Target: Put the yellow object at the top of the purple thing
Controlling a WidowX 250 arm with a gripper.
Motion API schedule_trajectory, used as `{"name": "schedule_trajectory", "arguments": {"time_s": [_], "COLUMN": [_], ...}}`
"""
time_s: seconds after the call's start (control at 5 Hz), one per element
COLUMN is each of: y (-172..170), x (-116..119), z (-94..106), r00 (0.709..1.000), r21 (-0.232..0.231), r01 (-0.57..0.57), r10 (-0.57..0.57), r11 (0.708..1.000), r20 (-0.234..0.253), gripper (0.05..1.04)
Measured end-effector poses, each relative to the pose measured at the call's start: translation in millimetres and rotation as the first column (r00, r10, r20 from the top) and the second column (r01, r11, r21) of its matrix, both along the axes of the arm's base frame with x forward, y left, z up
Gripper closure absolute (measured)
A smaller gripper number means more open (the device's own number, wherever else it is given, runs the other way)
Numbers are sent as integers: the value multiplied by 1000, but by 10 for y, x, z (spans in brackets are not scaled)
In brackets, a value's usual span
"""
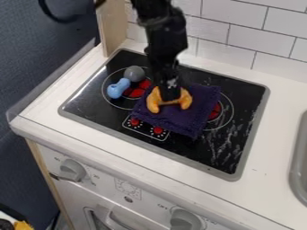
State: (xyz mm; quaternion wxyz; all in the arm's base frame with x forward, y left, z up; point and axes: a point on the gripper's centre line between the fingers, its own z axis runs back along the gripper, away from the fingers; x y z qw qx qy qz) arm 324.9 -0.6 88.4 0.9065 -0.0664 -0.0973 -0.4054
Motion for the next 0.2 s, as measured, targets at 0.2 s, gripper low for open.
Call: {"name": "schedule_trajectory", "arguments": {"time_s": [0.2], "y": [-80], "x": [21], "z": [304], "r00": [997], "r21": [18], "r01": [22], "r10": [-23], "r11": [1000], "r20": [75], "gripper": [83]}}
